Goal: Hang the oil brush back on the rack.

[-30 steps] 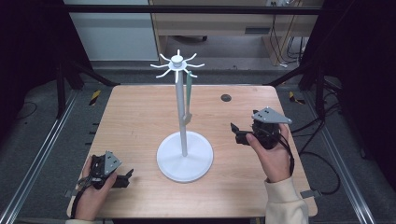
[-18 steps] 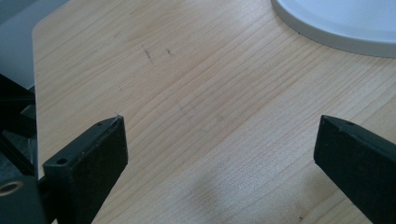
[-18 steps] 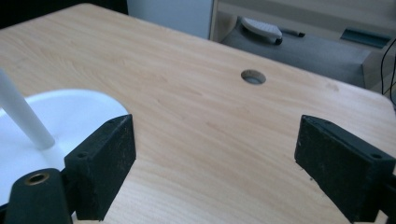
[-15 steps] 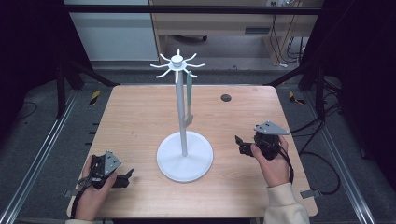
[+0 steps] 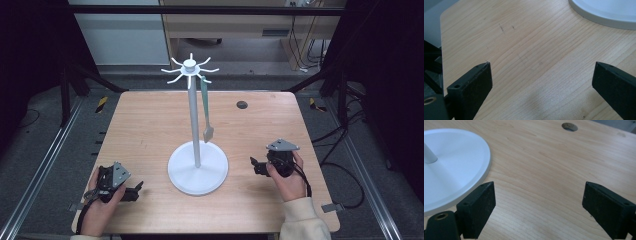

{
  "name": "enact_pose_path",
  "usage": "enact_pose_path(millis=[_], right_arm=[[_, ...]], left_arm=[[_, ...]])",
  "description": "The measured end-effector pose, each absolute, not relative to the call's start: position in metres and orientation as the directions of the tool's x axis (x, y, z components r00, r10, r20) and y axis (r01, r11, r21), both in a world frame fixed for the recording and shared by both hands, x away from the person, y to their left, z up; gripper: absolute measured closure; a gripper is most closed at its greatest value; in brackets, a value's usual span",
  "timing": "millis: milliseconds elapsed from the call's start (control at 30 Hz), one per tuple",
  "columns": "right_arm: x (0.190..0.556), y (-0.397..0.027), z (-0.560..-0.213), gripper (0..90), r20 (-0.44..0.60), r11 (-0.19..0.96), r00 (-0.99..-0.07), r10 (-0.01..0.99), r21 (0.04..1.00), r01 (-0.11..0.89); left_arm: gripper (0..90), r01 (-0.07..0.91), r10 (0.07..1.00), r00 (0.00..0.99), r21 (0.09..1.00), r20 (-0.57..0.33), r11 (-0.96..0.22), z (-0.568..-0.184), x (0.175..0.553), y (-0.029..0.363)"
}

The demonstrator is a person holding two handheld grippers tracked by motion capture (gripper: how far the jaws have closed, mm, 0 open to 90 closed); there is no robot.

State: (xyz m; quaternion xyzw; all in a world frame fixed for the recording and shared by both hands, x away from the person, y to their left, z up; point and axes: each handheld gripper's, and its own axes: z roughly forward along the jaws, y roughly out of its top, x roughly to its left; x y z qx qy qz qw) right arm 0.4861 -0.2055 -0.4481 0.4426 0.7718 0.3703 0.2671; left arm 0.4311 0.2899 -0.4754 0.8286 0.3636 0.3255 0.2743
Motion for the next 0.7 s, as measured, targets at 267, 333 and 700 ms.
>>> enact_pose_path(millis=[267, 333, 700], right_arm=[[0.492, -0.202, -0.461, 12.0, -0.065, 0.348, -0.488, 0.871, 0.781, 0.519], [0.493, -0.201, -0.463, 12.0, -0.074, 0.360, -0.495, 0.866, 0.779, 0.513], [0.500, -0.200, -0.471, 12.3, -0.042, 0.350, -0.516, 0.856, 0.782, 0.516]], left_arm=[[2.4, 0.424, 0.780, 0.526, 0.690, 0.340, -0.587, -0.476, 0.431, 0.289], [2.4, 0.424, 0.779, 0.526, 0.689, 0.341, -0.588, -0.476, 0.431, 0.289], [2.4, 0.423, 0.776, 0.530, 0.687, 0.341, -0.591, -0.476, 0.431, 0.288]])
